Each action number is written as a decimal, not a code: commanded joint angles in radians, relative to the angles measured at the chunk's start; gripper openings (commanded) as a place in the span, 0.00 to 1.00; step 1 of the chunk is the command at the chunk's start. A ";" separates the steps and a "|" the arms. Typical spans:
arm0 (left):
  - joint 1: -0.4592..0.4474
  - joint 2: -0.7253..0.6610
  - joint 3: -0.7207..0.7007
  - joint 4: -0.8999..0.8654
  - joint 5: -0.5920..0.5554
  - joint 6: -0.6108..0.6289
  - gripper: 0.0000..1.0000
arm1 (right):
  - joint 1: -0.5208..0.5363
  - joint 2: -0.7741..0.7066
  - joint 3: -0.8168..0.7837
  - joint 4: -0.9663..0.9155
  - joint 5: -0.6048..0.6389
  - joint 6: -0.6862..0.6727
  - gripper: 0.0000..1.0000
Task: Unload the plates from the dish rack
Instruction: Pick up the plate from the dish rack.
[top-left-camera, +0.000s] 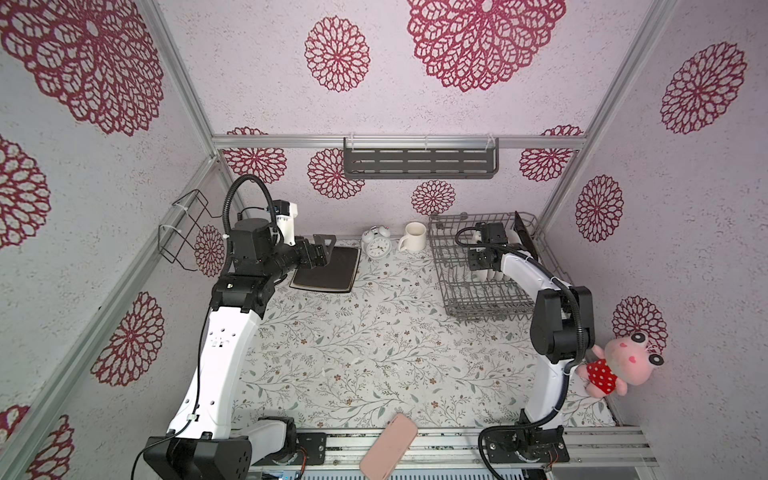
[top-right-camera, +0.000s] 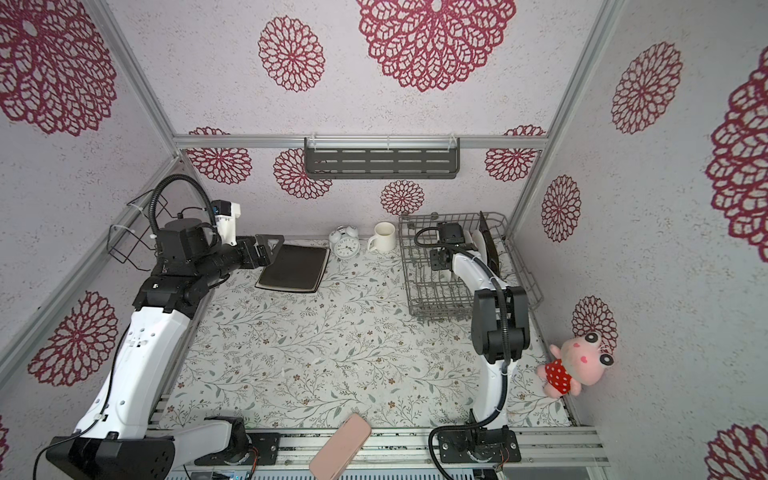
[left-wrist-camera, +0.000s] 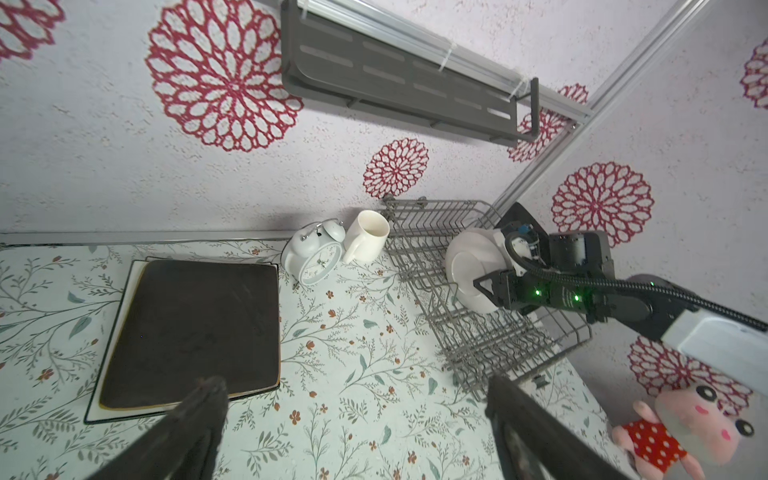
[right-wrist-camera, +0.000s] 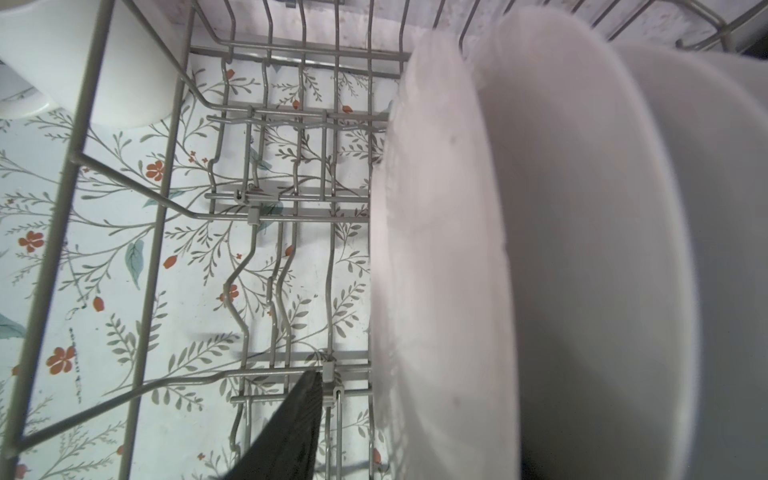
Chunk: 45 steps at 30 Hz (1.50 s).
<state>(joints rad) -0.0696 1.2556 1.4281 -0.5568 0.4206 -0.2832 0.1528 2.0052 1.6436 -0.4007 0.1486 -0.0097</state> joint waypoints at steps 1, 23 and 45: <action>-0.006 0.025 0.030 -0.097 0.125 0.119 1.00 | -0.006 0.002 0.038 0.012 0.022 -0.027 0.44; -0.056 0.008 0.005 -0.222 0.073 0.259 0.98 | -0.010 -0.153 -0.126 0.248 -0.139 -0.183 0.00; -0.070 -0.050 0.029 -0.290 0.190 0.226 0.98 | 0.098 -0.686 -0.634 0.750 -0.589 -0.706 0.00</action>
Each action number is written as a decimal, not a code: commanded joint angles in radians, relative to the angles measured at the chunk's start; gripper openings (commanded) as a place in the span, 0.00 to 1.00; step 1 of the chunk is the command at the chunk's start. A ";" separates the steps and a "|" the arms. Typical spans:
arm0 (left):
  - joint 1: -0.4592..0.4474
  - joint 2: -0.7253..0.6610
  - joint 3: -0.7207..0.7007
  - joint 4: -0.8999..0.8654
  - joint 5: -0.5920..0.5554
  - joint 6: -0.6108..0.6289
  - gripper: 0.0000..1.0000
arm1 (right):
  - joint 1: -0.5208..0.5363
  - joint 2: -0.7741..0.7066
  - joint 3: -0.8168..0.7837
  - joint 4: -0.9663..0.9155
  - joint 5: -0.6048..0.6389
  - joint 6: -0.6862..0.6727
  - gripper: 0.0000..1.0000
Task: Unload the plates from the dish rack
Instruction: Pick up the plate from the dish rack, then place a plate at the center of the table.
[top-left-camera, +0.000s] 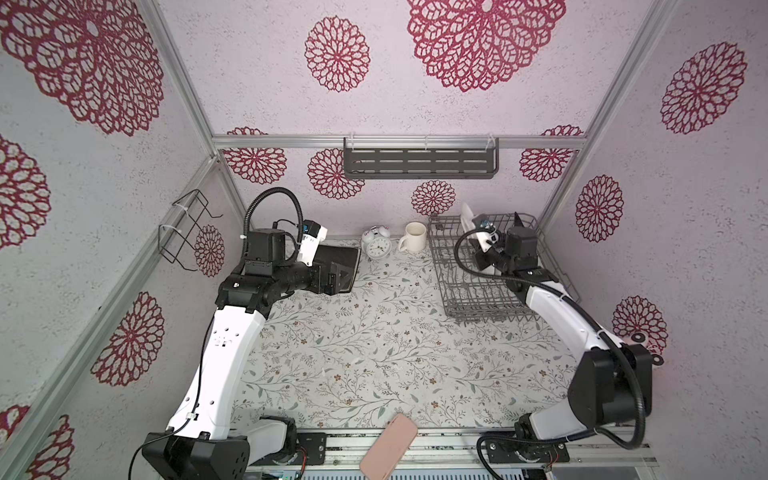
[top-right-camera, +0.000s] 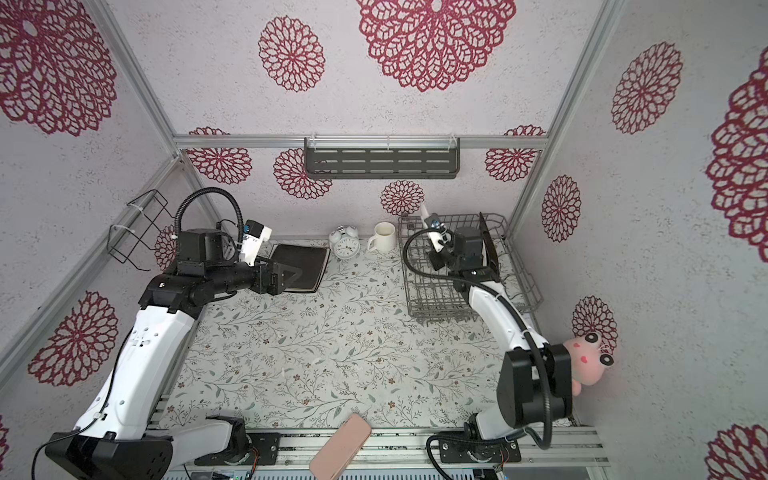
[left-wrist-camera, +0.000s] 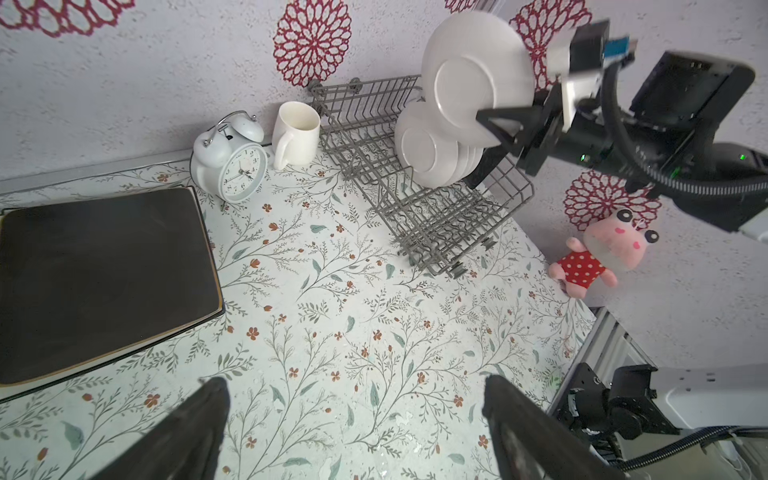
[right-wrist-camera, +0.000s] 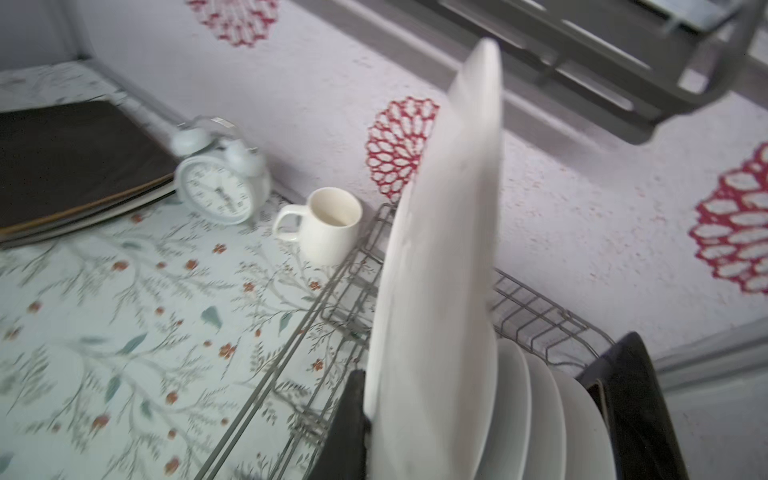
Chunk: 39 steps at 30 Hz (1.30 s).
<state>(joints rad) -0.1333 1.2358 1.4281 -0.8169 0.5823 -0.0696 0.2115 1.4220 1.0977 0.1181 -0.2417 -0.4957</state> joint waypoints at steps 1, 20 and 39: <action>-0.007 -0.038 0.032 -0.038 0.028 -0.005 0.98 | 0.050 -0.126 -0.096 0.216 -0.232 -0.249 0.00; -0.020 -0.158 -0.348 0.493 0.142 -0.505 0.98 | 0.506 -0.197 -0.163 0.221 0.149 -1.013 0.00; -0.088 -0.059 -0.538 0.792 0.142 -0.755 0.97 | 0.623 0.000 -0.271 0.755 0.264 -1.164 0.00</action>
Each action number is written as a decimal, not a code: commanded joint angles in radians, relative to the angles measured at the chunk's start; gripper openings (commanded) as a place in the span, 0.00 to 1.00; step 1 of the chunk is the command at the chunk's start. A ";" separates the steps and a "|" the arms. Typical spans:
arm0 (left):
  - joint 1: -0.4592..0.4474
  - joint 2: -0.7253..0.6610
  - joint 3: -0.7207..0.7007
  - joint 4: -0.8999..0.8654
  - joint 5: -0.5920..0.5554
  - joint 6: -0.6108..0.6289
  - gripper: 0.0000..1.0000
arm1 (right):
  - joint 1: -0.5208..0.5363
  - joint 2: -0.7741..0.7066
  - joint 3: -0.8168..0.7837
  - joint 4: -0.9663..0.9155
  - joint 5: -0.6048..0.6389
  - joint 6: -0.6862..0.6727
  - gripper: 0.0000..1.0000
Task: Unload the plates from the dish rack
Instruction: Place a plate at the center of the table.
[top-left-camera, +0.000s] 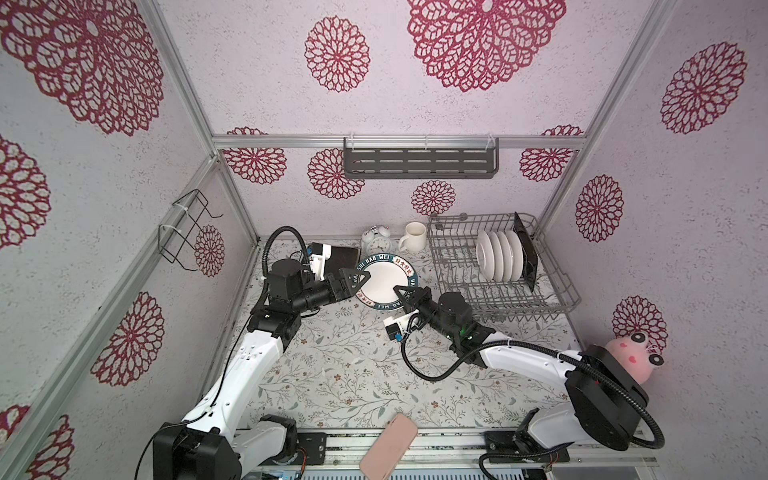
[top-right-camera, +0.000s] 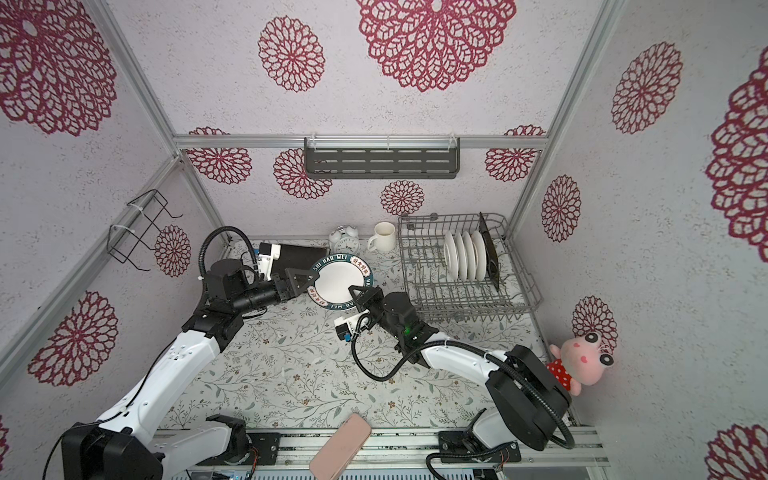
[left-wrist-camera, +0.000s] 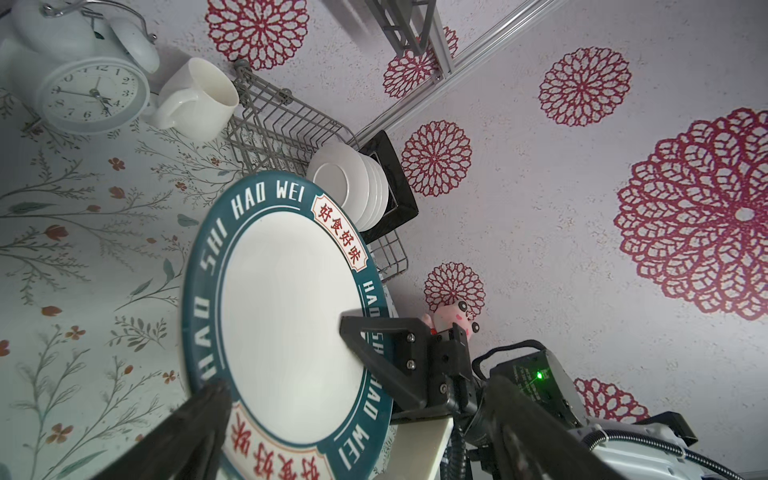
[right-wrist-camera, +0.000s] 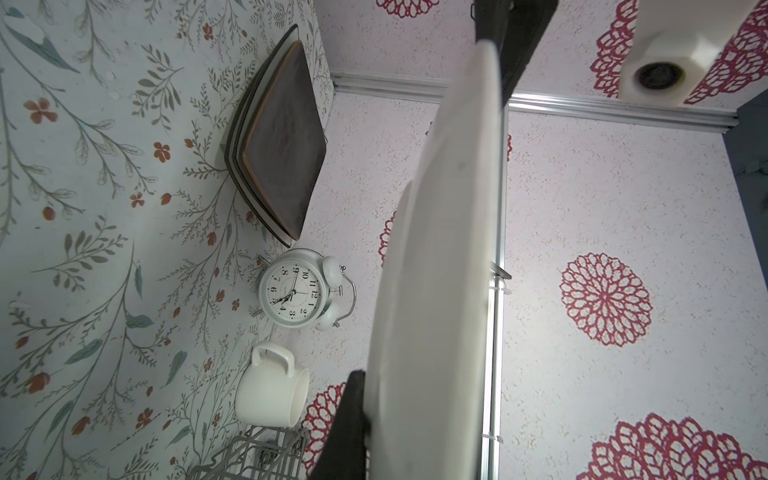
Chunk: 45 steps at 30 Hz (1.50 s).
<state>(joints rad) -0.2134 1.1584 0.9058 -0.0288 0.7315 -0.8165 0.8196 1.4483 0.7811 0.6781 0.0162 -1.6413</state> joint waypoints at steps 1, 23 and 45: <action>-0.008 0.025 -0.014 -0.005 -0.009 -0.002 0.96 | 0.017 -0.027 0.047 0.192 0.008 -0.018 0.00; -0.006 -0.007 0.080 -0.191 -0.074 0.111 0.99 | 0.015 -0.084 0.041 0.169 0.070 -0.058 0.00; -0.020 0.135 0.020 0.071 0.011 -0.035 0.46 | 0.076 -0.046 0.055 0.161 0.048 -0.059 0.00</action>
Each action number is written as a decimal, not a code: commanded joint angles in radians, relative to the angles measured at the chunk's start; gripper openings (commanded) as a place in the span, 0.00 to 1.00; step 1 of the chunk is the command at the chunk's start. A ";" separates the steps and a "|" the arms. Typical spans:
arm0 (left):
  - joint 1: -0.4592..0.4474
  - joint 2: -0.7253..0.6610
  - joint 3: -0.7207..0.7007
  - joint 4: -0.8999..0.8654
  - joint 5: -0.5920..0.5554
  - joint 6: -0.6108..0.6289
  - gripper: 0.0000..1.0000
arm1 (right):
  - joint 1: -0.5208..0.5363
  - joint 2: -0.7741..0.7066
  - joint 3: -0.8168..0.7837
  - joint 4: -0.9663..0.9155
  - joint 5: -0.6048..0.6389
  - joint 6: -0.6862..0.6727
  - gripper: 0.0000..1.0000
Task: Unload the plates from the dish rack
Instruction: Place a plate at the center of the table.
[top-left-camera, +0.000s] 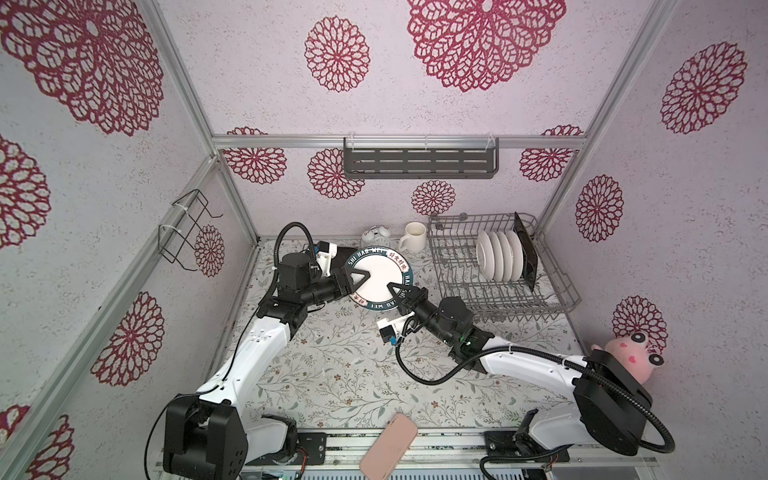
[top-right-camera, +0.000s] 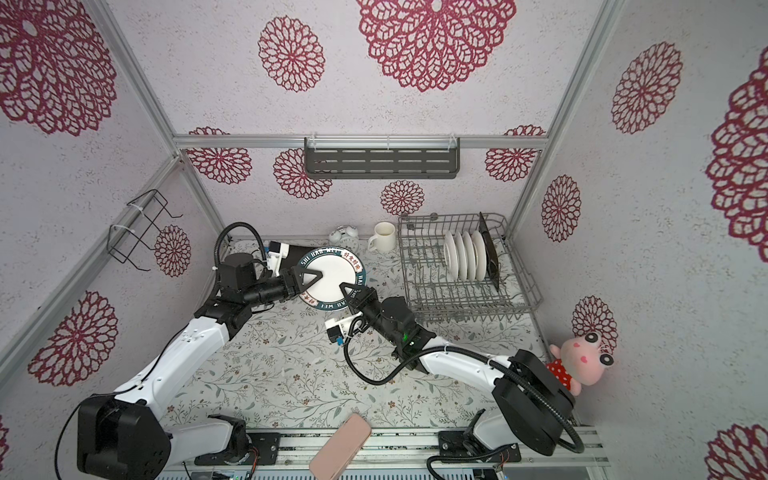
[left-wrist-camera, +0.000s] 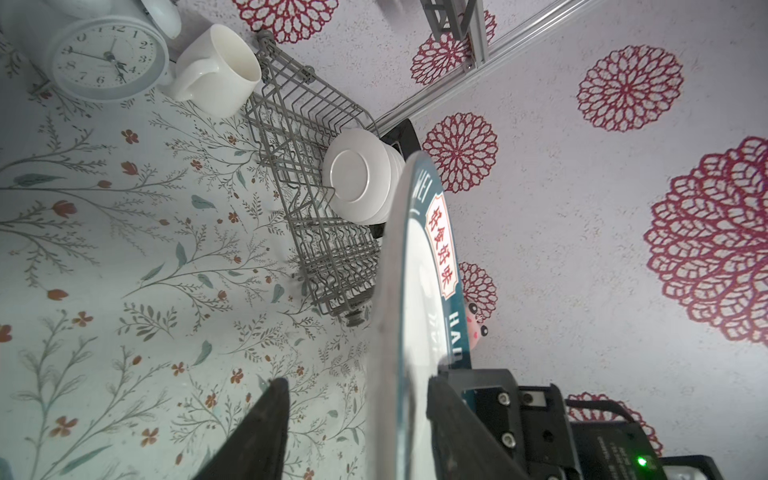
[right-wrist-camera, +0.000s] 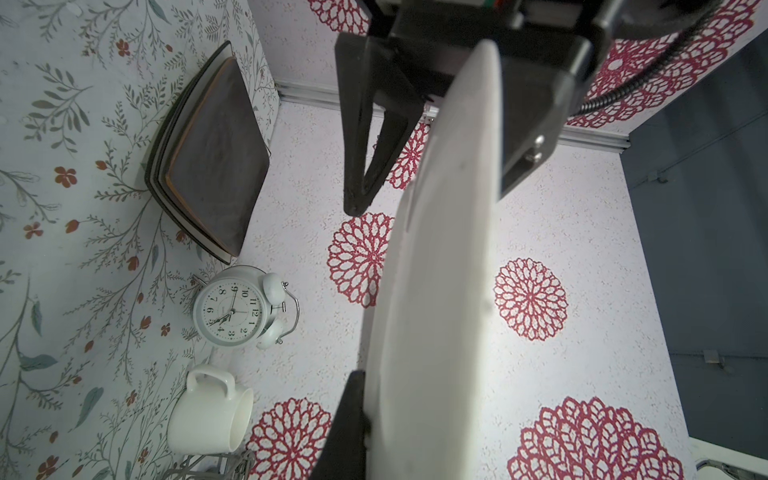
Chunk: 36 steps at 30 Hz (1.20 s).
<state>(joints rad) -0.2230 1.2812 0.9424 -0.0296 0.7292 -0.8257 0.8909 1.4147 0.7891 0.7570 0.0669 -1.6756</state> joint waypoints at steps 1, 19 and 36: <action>-0.010 0.015 -0.019 0.076 0.015 -0.026 0.43 | 0.005 -0.013 0.044 0.080 -0.001 -0.023 0.00; -0.012 0.232 -0.116 0.526 0.042 -0.262 0.00 | -0.098 -0.027 -0.004 0.093 0.030 0.204 0.59; -0.017 0.458 -0.134 0.714 -0.050 -0.360 0.00 | -0.172 -0.390 -0.098 -0.212 0.092 0.699 0.99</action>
<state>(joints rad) -0.2417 1.7065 0.8299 0.5865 0.7227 -1.1511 0.7345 1.1015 0.6537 0.5594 0.1112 -1.2030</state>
